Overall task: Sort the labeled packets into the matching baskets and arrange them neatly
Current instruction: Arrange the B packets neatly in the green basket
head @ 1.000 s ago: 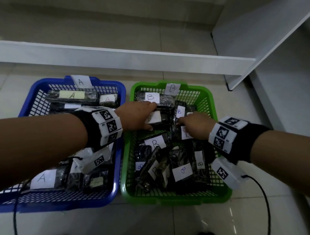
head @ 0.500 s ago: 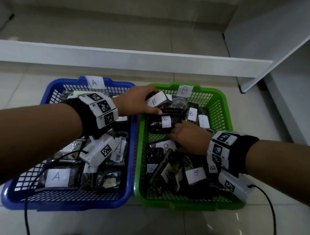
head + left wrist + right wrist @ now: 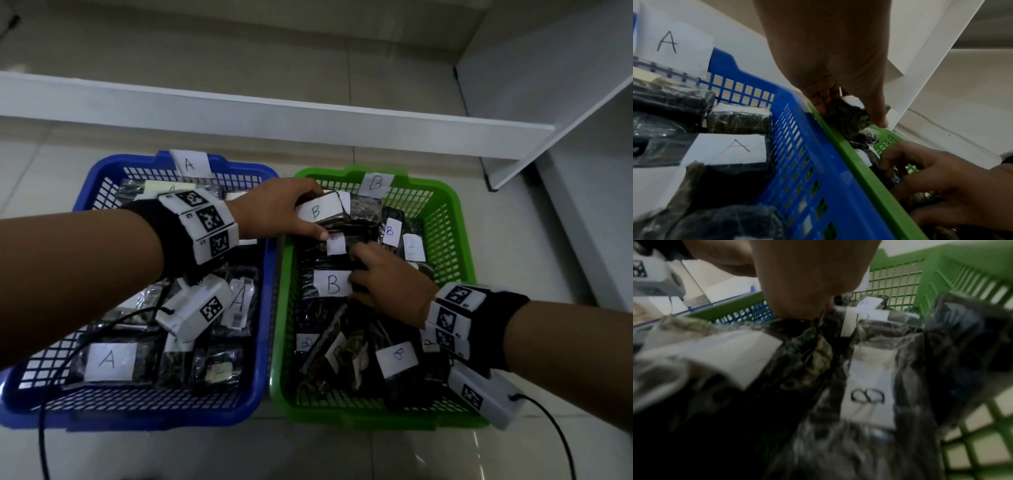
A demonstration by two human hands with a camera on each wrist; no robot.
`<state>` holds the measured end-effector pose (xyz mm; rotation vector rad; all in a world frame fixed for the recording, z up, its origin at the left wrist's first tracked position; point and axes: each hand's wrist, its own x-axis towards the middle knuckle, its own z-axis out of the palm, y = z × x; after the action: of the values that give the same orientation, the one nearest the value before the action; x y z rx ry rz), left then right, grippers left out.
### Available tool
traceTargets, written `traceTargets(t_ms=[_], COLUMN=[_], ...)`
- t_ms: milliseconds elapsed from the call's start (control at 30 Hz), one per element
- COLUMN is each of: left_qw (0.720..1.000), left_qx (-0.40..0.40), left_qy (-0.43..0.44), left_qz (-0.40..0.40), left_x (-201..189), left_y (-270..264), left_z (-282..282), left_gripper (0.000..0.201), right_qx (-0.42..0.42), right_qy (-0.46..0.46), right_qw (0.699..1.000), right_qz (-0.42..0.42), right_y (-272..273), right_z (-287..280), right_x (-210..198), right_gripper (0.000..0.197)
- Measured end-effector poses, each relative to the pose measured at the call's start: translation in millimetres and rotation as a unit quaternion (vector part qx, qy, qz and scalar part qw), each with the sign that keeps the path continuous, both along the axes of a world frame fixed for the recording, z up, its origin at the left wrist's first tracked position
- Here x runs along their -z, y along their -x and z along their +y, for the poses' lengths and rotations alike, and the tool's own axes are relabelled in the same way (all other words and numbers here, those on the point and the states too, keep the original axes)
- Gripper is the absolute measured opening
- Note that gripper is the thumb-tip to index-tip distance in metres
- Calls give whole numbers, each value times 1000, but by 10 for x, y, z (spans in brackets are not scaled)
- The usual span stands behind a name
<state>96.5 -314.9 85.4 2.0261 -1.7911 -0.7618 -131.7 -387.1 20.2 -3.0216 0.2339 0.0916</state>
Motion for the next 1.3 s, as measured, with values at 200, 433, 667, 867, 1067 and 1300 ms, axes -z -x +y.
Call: traceTargets(t_ms=[200,433,667,867,1067,1300], left_qw=[998,956,935,948,939,946], left_qx=[57,210,259,215,203,175], left_qy=[-3,-37,-51,-51,-65,-96], left_qz=[-28,-203,-238,-230,-270,-256], left_x=[3,135,229,235,207,228], left_y=[137,508,539,547,644,687], left_z=[82,192,149,172,159,138], left_gripper=[62,63,79,54,45,51], right_qx=[154,246,175,163,175,179], right_qy=[-88,-89,24,8,-23,44], right_qw=[978,964,966,966,945,937], right_qz=[-110,54,187,200,277,298], right_y=[26,474,557,495,344,293], right_z=[-213,-677,-517,-535,-619,-498], right_x=[-282,-518,-364,-405,-469,-415], right_gripper=[23,22,46,25,19,25])
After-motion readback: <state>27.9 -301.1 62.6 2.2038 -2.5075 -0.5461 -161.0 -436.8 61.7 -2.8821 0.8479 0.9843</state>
